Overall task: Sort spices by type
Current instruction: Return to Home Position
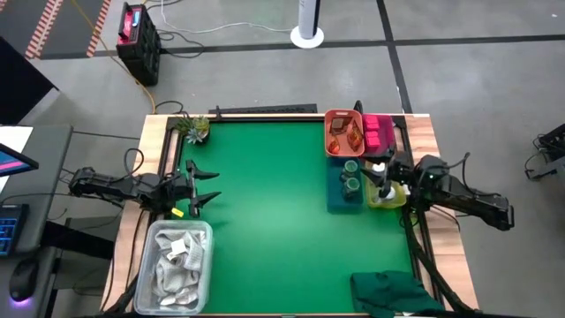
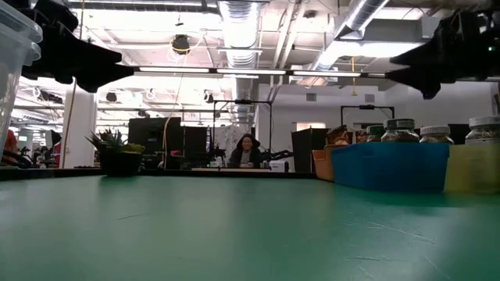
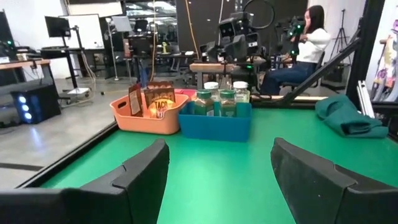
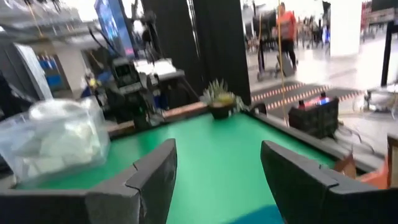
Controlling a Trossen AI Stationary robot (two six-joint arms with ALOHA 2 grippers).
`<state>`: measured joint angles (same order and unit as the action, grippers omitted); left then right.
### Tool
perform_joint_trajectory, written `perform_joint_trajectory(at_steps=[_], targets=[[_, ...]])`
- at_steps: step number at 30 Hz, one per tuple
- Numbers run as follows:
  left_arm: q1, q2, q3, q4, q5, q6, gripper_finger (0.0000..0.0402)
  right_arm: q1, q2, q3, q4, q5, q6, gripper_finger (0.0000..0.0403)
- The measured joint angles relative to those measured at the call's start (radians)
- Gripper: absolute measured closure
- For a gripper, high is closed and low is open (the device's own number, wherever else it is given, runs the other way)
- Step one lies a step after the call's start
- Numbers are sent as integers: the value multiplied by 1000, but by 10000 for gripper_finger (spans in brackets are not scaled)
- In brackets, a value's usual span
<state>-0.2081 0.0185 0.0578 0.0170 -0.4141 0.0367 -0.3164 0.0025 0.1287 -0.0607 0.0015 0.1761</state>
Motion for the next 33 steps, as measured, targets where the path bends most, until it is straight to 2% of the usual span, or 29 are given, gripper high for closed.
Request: perform_joint_trajectory(at_steps=[19,33], targets=[[0,0,-1,-1,-1,23,134,0,0,0,-361,1,0,143],[0,0,-1,-2,-1,23,134,0,0,1,-371,1,0,143]])
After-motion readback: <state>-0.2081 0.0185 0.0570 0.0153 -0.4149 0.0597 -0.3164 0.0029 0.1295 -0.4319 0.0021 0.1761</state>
